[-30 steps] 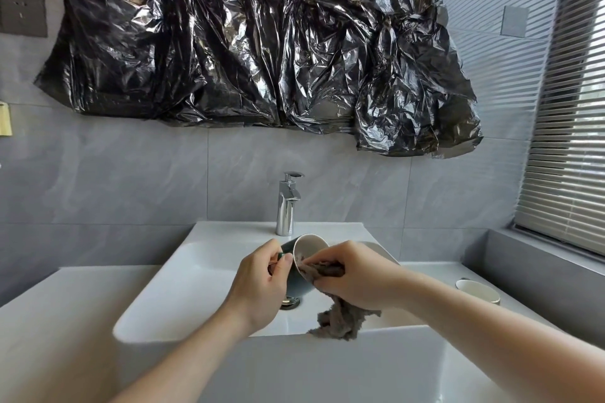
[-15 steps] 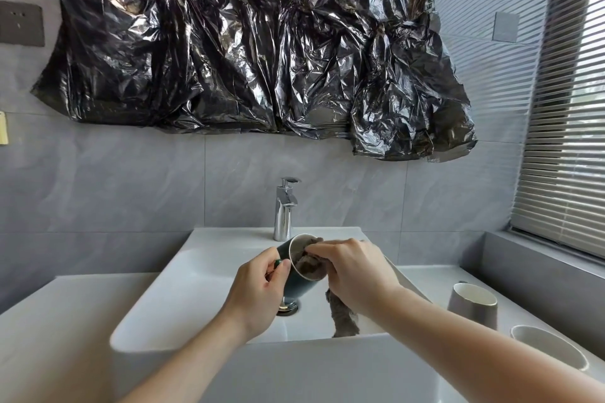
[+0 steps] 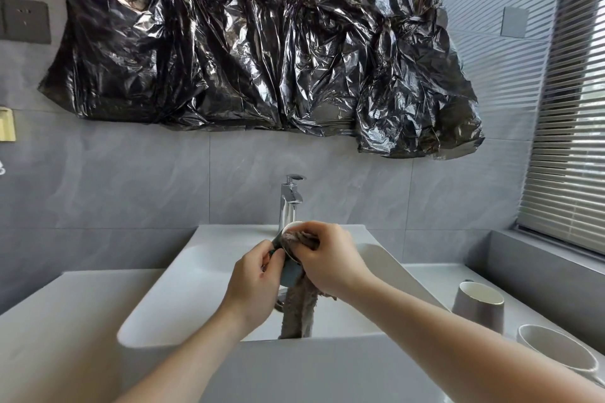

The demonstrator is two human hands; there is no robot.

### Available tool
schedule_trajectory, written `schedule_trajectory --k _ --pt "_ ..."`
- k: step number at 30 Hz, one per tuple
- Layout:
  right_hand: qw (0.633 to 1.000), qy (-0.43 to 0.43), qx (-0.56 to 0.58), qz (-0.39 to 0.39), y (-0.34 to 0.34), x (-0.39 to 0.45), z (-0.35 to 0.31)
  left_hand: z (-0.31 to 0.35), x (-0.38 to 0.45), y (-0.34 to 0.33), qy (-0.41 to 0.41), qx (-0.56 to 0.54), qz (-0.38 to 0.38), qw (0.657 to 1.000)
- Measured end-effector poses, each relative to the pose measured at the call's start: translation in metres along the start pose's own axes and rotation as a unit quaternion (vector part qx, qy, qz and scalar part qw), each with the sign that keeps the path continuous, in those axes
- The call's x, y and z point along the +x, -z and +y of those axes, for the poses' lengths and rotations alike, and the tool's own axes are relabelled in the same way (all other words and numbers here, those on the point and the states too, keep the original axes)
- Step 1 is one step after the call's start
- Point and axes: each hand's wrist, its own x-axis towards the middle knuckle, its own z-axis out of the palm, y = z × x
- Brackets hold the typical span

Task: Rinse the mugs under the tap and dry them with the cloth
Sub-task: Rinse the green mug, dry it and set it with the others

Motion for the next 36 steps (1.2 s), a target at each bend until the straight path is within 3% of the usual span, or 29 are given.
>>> schedule_trajectory --k 5,8,11,14,20,25,29,36 --pt "0.997 0.041 -0.048 -0.042 0.020 -0.018 0.013 -0.002 0.000 0.001 0.008 0.001 0.014 1.000" --pt "0.990 0.080 -0.116 -0.009 0.030 -0.030 0.025 0.001 -0.001 0.000 0.011 0.004 0.012 1.000" --pt "0.978 0.120 -0.153 0.071 0.030 -0.038 0.036 0.001 -0.002 0.000 0.011 -0.003 0.011 1.000" --pt "0.979 0.097 -0.102 0.147 0.021 -0.038 0.042 0.004 -0.003 0.000 0.008 -0.033 -0.007 0.999" --pt "0.972 -0.033 0.115 0.200 -0.005 -0.016 0.027 0.009 -0.003 0.002 0.028 -0.088 -0.021 0.996" --pt "0.932 -0.150 0.290 0.159 -0.007 -0.006 0.014 0.006 0.000 0.005 0.056 -0.143 0.009 0.988" --pt "0.948 -0.168 0.223 0.152 -0.011 -0.024 0.014 -0.002 0.005 0.006 0.092 -0.176 0.036 0.980" --pt "0.976 -0.127 0.159 0.077 0.013 -0.066 0.005 0.002 0.001 0.013 0.136 -0.256 0.059 0.955"
